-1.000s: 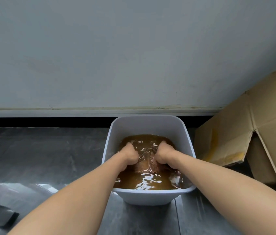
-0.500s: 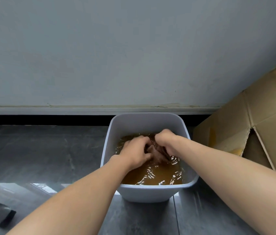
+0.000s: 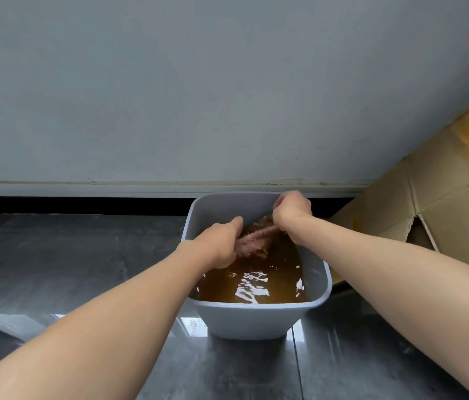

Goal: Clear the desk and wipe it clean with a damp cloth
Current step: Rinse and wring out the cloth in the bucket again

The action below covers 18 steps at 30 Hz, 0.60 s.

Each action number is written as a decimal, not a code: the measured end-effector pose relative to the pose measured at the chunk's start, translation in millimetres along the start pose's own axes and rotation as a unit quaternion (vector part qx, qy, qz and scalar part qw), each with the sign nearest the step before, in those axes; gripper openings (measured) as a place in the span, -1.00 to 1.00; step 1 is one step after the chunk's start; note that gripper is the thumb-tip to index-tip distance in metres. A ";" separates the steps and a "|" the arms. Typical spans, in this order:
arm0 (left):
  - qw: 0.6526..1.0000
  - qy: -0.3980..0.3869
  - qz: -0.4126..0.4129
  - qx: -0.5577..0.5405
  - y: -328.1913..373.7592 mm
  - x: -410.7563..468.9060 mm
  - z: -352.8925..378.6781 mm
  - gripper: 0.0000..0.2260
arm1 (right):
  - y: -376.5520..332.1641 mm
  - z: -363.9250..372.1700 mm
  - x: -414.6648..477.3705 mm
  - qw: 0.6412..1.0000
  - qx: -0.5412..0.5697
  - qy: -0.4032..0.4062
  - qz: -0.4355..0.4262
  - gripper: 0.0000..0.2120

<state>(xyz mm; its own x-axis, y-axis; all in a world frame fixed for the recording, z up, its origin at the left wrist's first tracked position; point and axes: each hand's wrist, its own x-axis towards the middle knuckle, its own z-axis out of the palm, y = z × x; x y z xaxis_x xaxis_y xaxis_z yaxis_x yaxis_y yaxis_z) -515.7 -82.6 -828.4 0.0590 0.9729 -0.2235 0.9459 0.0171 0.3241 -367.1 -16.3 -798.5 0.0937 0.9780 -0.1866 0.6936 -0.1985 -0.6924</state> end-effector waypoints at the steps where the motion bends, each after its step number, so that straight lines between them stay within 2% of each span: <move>1: 1.000 -0.008 0.007 0.019 2.3 -1.3 -0.5 -0.73 | -0.7 -0.1 -1.5 1.000 -0.005 0.006 0.000 -0.78; 3: 0.999 -0.006 0.008 0.038 6.6 -1.6 0.4 -0.76 | -1.0 -1.0 1.8 1.000 -0.006 -0.023 0.004 -0.76; 6: 0.999 -0.012 -0.041 -0.016 9.9 -2.0 0.0 -0.90 | -2.7 -5.8 -1.5 0.994 -0.020 -0.110 -0.003 -0.71; 11: 0.974 -0.030 -0.124 -0.186 7.8 -5.2 -5.3 -0.73 | 2.6 -2.2 -14.2 0.979 -0.065 -0.191 0.021 -0.91; 13: 0.962 -0.033 -0.144 -0.229 6.2 -5.2 -3.8 -0.72 | 8.7 1.2 -16.4 0.967 -0.106 -0.231 0.013 -0.91; 16: 0.962 -0.042 -0.157 -0.219 3.0 -1.5 9.7 -0.76 | 14.9 6.5 -20.6 0.935 -0.224 -0.274 -0.020 -0.91; 18: 0.965 -0.039 -0.152 -0.211 3.6 1.9 23.6 -0.80 | 19.7 13.0 -25.8 0.920 -0.269 -0.284 -0.026 -0.80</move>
<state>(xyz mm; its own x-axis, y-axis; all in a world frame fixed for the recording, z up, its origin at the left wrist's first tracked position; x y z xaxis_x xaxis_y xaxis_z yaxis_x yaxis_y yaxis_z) -504.6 -86.2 -849.4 -0.1614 0.8878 -0.4310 0.7100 0.4078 0.5741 -365.1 -46.2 -816.4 -0.2318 0.7637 -0.6025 0.9541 0.0576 -0.2940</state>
